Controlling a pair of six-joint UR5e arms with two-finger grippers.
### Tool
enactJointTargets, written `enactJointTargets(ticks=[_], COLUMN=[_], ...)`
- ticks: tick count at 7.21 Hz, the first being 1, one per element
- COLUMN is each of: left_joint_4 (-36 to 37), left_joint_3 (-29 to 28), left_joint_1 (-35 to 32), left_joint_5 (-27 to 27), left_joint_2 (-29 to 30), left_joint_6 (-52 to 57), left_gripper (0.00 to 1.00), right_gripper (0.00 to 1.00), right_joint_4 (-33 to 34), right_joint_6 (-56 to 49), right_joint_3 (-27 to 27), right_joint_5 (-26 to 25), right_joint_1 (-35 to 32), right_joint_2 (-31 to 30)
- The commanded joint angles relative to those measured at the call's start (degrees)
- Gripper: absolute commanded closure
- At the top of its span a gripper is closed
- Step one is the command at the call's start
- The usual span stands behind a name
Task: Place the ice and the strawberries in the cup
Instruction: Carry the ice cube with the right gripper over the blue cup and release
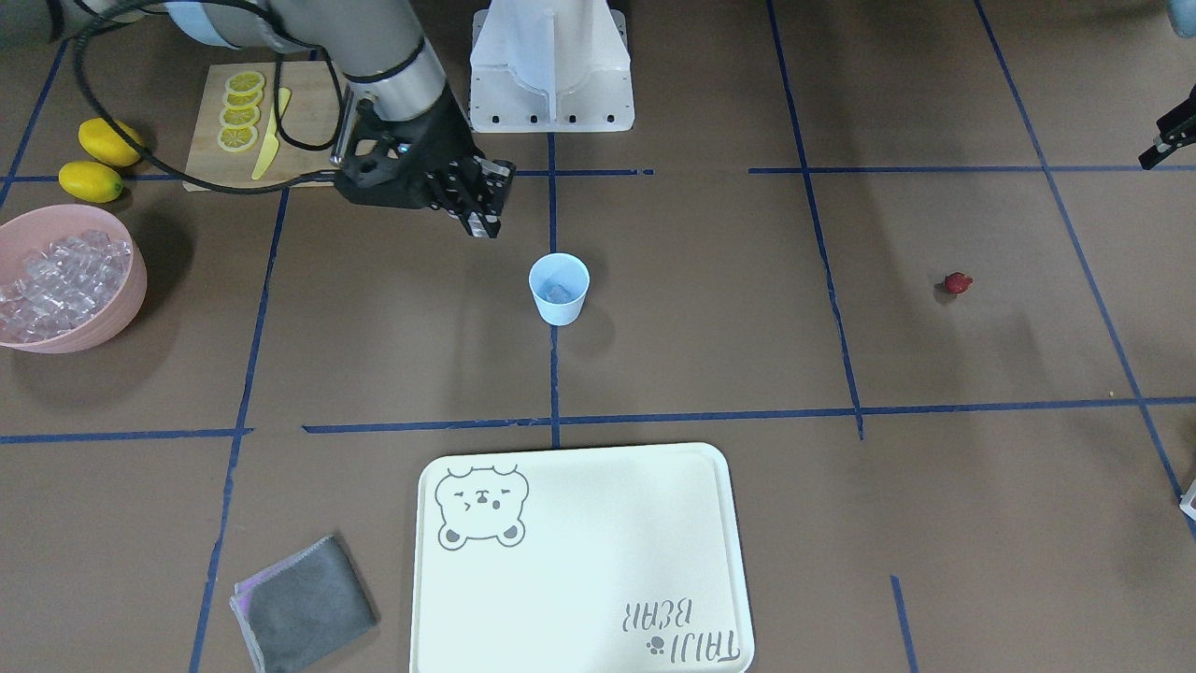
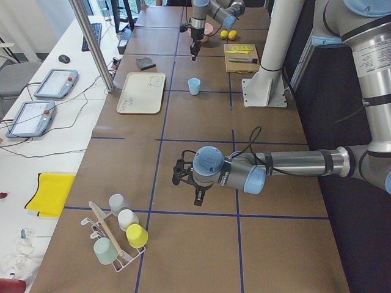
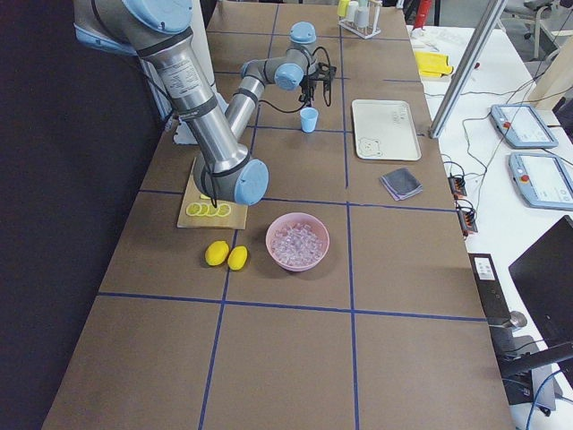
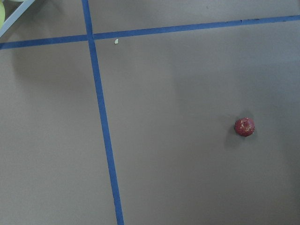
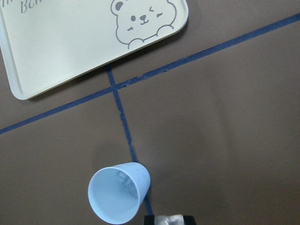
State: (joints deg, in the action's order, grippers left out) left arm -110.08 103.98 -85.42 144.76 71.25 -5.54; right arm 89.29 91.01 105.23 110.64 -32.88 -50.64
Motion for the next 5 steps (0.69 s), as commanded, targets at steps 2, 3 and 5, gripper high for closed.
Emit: enactJointTargets(ticks=[2,3,5], left_joint_4=[-0.75,-0.84,-0.84], left_joint_3=[0.00,0.00,0.00], left_joint_1=[0.17,0.17,0.26], left_joint_5=[-0.01,-0.01,-0.01], left_joint_2=[-0.06,-0.06,-0.06], left_joint_6=[-0.26,-0.26,-0.17], left_gripper=[0.00,0.00,0.00], right_gripper=[0.99,0.98,0.90], right_joint_4=[-10.33,-10.45,-10.36], right_joint_6=[6.19,5.85,5.58], right_joint_3=[-12.66,-13.55,-13.56], right_joint_5=[-6.66,-6.75,-6.66], right_joint_1=[5.63,5.72,5.81], right_joint_2=[4.93,4.94,4.41])
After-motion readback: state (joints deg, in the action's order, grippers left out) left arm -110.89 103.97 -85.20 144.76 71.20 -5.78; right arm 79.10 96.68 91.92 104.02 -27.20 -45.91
